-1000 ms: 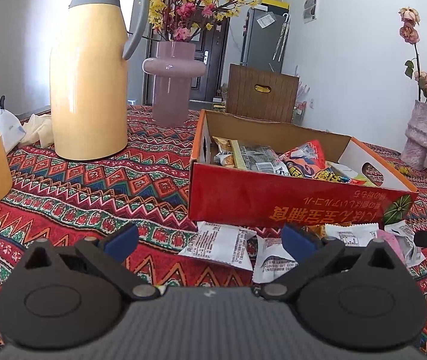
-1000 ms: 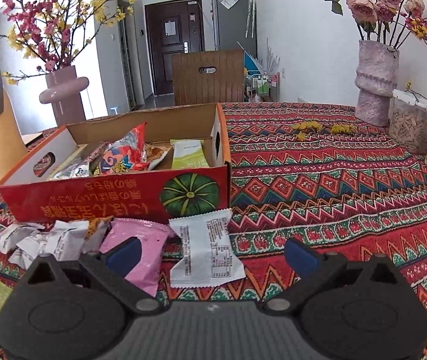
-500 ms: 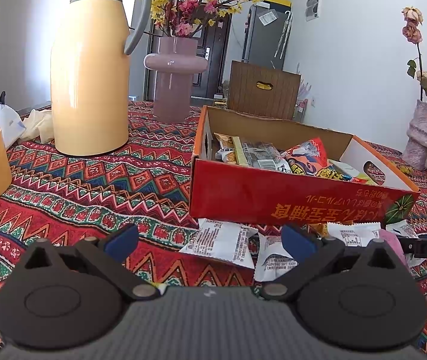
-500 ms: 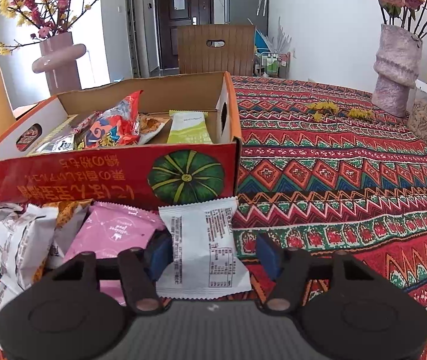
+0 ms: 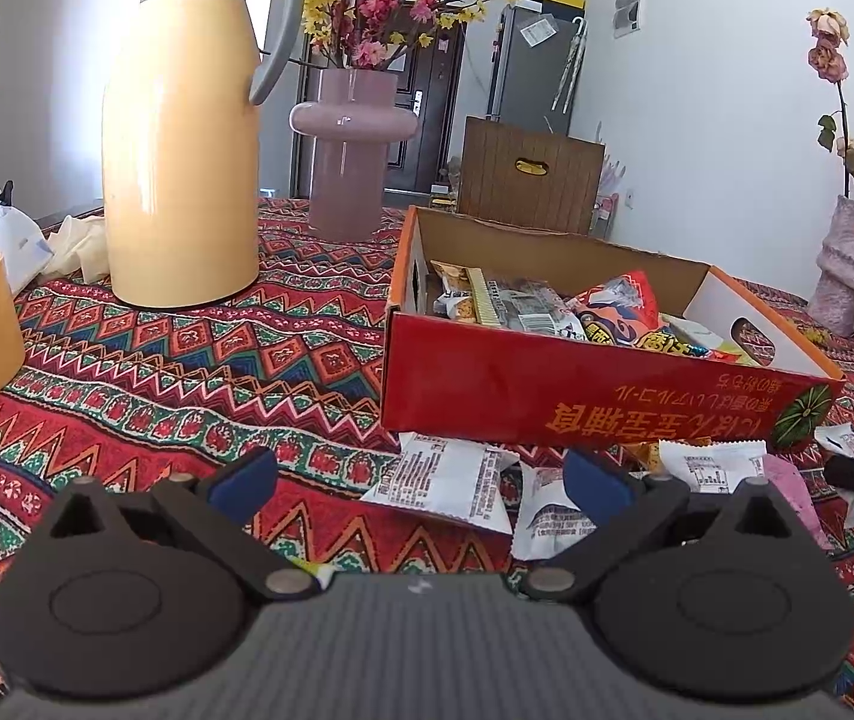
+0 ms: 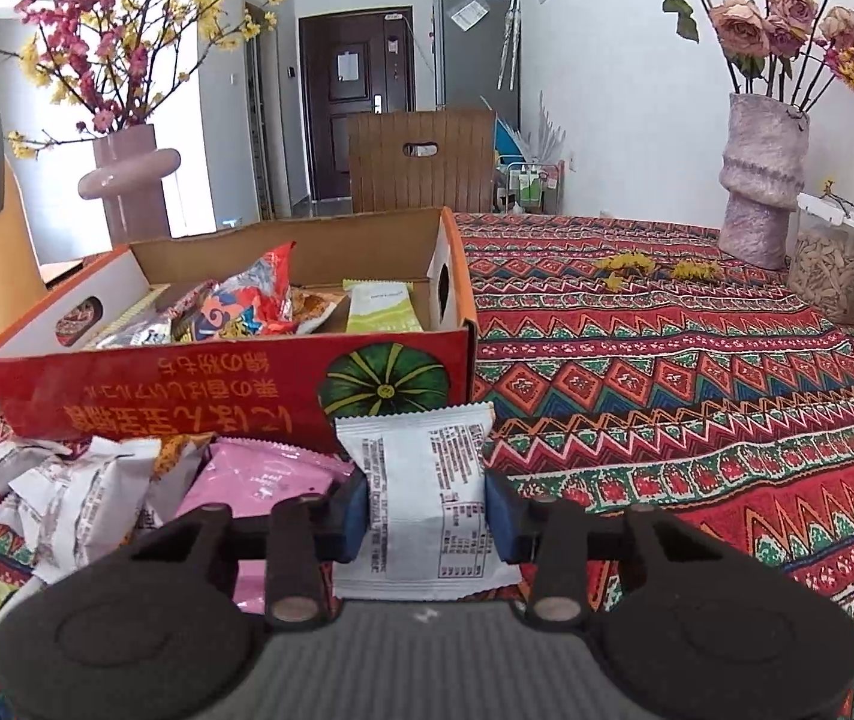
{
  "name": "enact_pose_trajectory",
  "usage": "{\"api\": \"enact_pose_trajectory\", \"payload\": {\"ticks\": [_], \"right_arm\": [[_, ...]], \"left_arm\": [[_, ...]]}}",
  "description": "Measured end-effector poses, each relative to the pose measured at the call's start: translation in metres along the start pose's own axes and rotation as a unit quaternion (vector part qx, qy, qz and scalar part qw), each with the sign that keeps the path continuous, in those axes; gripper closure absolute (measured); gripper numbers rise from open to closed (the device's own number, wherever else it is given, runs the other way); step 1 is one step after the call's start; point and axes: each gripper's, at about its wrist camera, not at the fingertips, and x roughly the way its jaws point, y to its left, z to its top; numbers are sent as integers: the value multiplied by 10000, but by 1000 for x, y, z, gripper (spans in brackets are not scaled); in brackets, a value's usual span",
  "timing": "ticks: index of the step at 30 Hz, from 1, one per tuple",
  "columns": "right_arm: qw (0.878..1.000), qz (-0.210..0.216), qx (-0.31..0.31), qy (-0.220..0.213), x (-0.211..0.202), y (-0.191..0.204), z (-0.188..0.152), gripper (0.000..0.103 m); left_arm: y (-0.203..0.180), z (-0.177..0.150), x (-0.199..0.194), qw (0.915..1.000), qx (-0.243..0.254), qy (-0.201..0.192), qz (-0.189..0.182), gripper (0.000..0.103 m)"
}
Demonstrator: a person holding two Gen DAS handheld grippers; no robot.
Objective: Organize snacks
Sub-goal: 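Grasp the white printed packet with the right tool, then close the left tool on another white printed packet beside the box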
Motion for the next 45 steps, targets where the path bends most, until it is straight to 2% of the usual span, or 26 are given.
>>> {"api": "enact_pose_trajectory", "payload": {"ticks": [8,14,22,27,29,32,35,36,38,41,45], "right_arm": [[9992,9,228,-329,-13,-5,-6,64],[9985,60,402,-375,-9,-11,-10,64],[9981,186,464,-354,-8,-12,-13,64],[9977,252,513,-363,-8,-13,-13,64],[9976,275,528,-357,-8,-13,-14,64],[9975,300,532,-356,-8,-13,-14,64],[9974,320,541,-359,-8,-13,-14,64],[9974,322,540,-361,-8,-13,-14,64],[9974,321,541,-362,-8,-13,-14,64],[9974,323,541,-361,-8,-13,-14,64],[9974,320,537,-363,-8,-13,-14,64]], "left_arm": [[-3,0,1,9999,92,41,40,0],[-3,8,10,9989,188,413,111,0],[-17,28,30,9932,698,873,330,0],[-16,34,46,9902,707,1126,427,1],[-15,33,52,9893,691,1216,415,4],[-14,32,59,9879,629,1383,316,14],[-17,29,63,9862,660,1506,180,30],[-17,28,64,9857,662,1543,109,40],[-20,27,62,9859,720,1508,-9,53],[-22,26,56,9867,733,1446,-79,59],[-21,22,46,9880,759,1343,-91,61]]}}
